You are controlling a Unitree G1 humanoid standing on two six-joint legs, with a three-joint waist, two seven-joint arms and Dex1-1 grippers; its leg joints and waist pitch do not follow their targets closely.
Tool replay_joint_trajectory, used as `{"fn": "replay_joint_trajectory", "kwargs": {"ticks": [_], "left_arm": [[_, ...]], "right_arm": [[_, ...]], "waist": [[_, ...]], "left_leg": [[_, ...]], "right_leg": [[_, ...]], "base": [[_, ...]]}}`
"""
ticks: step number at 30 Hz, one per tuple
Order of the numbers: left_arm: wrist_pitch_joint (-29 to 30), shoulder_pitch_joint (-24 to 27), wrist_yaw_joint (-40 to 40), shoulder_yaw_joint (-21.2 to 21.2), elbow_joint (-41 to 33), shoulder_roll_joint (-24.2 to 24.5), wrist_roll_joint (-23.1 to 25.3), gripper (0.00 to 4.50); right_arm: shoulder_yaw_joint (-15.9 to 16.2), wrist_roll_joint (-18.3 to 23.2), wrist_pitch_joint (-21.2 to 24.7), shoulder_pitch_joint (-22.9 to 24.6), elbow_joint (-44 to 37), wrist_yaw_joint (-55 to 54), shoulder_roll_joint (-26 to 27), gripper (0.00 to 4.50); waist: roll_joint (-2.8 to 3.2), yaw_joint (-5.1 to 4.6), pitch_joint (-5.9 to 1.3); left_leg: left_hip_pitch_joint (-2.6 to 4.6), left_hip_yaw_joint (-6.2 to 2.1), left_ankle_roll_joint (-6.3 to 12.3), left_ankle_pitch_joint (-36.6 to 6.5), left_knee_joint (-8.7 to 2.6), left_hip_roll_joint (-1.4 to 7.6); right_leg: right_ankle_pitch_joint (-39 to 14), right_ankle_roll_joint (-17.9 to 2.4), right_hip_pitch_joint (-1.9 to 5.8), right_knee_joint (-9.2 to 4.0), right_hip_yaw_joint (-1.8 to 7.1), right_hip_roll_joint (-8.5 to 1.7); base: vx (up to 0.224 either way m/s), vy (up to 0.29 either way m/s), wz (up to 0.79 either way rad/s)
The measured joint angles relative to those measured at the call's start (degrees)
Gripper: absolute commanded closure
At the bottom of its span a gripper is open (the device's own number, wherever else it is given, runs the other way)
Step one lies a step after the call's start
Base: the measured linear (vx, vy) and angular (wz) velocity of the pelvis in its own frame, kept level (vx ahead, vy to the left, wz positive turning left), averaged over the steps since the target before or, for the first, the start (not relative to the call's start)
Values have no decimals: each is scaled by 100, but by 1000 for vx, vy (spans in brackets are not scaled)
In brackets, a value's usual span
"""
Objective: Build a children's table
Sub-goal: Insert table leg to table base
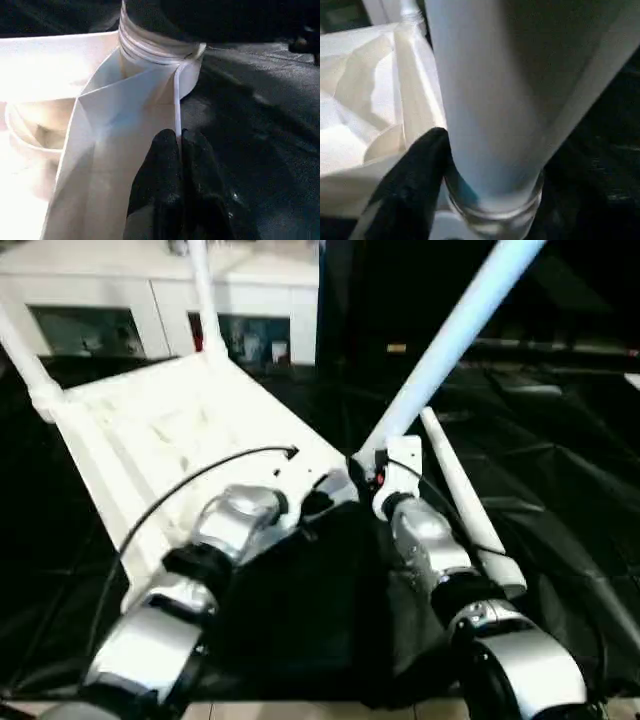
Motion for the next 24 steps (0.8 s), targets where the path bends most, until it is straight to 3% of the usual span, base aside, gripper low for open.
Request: {"fn": "replay_joint_trajectory", "kwargs": {"ticks": [5,7,10,12,14,24], "left_arm": [[-129,41,-159,-5,-113,125,48,450],[-132,67,-185,-6,-159,138,60,450],[-133,104,-201,-10,-234,143,91,450],[-133,124,-204,-11,-269,152,104,450],[-133,132,-205,-12,-281,159,108,450],[-159,243,-249,-28,-424,212,164,450]], "right_arm": [[-18,4,36,3,-1,266,-57,64],[-21,4,9,4,-2,301,-66,114],[-53,7,-123,27,-22,412,-74,110],[-72,7,-216,62,-41,493,-104,162],[-76,5,-240,69,-51,546,-107,154],[-72,-2,-358,210,-177,752,-149,208]], "waist": [[20,11,14],[18,15,16],[13,18,19],[12,24,20],[9,20,21],[2,26,25]], "left_leg": [[-40,12,34,18,6,2],[-40,16,35,18,7,4],[-38,21,35,18,7,6],[-37,23,36,18,7,6],[-35,25,36,18,8,7],[-29,29,42,14,41,11]], "right_leg": [[0,-3,-37,3,2,1],[-1,-5,-37,3,2,1],[-1,-5,-38,4,2,1],[-1,-5,-38,4,3,1],[-1,-5,-38,8,5,1],[-8,-15,-41,44,11,0]], "base": [[0,0,0],[0,0,0],[0,0,0],[0,0,0],[0,0,0],[0,0,0]]}}
